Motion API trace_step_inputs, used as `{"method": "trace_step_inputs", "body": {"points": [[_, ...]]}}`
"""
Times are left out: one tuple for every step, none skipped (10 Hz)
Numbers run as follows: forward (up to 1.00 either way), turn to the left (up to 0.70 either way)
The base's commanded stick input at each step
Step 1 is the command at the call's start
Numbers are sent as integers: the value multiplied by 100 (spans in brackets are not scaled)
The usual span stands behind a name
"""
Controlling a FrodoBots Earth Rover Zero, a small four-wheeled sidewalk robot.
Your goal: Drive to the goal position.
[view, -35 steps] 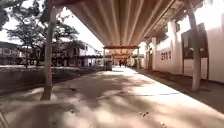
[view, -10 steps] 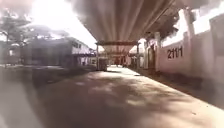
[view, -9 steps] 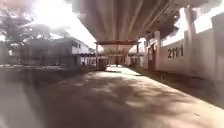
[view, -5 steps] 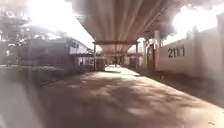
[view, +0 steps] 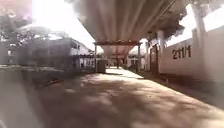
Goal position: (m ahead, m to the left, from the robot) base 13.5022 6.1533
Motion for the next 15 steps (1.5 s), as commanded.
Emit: {"method": "trace_step_inputs", "body": {"points": [[70,0],[70,0],[70,0],[70,0],[70,0],[70,0],[70,0],[70,0],[70,0],[70,0],[70,0],[70,0],[70,0],[70,0],[70,0]]}}
